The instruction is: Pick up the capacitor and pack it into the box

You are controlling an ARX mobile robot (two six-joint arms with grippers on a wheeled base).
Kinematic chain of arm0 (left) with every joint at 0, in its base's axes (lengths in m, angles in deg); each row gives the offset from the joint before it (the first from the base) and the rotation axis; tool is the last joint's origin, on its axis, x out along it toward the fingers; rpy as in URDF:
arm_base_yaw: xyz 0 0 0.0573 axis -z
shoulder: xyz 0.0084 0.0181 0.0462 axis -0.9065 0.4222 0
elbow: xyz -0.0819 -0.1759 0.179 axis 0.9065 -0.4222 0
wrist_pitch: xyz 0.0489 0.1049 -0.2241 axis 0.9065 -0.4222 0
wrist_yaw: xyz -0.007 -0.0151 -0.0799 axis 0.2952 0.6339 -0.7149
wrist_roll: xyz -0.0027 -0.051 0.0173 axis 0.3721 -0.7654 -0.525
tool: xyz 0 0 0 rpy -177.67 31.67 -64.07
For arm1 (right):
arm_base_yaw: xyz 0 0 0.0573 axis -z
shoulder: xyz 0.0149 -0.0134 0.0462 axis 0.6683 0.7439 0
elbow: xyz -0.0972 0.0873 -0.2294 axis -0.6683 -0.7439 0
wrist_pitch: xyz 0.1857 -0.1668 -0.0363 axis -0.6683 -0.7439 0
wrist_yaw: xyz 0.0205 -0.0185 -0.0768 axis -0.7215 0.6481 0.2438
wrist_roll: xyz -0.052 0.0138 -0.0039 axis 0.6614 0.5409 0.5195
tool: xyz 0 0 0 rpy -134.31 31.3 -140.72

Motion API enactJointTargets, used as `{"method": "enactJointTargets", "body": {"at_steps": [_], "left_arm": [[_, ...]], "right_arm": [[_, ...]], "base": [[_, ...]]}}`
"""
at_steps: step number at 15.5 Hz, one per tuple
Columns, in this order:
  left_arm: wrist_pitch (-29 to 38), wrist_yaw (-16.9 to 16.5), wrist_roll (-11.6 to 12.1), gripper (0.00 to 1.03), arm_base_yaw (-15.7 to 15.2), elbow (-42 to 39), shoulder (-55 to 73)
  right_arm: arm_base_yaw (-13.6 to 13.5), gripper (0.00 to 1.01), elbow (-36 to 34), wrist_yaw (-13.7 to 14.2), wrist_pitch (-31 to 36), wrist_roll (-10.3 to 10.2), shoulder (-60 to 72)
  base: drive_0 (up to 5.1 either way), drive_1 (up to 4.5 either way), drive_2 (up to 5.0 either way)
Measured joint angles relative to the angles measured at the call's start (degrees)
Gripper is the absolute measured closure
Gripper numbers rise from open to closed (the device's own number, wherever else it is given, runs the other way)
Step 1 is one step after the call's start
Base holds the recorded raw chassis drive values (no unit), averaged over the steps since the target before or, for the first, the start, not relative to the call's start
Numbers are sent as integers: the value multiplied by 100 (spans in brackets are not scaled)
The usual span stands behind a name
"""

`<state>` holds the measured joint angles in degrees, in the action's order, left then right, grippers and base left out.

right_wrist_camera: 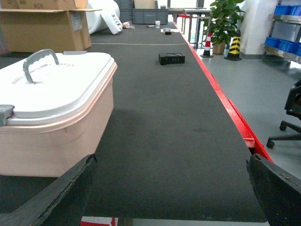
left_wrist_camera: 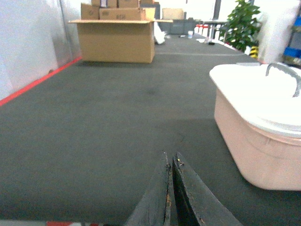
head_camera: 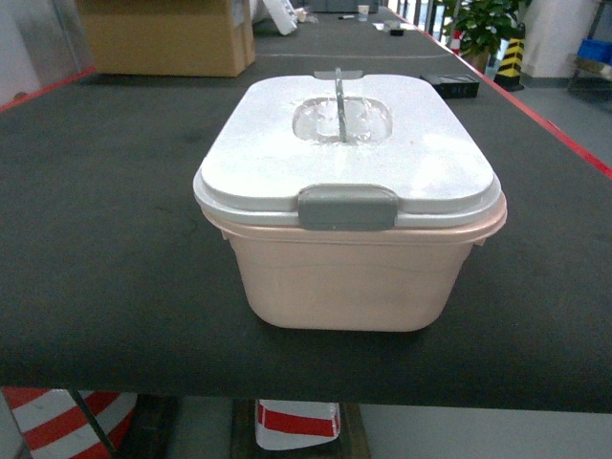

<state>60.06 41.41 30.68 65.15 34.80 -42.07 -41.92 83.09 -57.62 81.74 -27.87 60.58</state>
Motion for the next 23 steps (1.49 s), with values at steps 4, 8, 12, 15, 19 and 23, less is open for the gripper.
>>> {"method": "enactJointTargets", "body": {"at_steps": [4,8,12,15,19,23], "left_arm": [[-92,-2,-9,97,-11,-26,0],[-114,-4,-11,67,-11,-26,0],[-116,-4,-11,15,-11,-26,0],[-116,-7,-11,5,-11,-26,0],[-116,-7,-11,5,-11,-26,0],[-116,-7,-11,5,-11,-26,0]], "right_arm": [[0,3,0,2,2,0,-2],[0,3,0,2,4,0,-2],[0,3,0,2,2,0,-2],[0,3,-2,2,4,0,-2],[0,3,0,2,4,0,-2],[0,3,0,2,4,0,-2]], "base": [[0,0,0],[0,0,0],[0,0,0],[0,0,0],[0,0,0],[0,0,0]]}}
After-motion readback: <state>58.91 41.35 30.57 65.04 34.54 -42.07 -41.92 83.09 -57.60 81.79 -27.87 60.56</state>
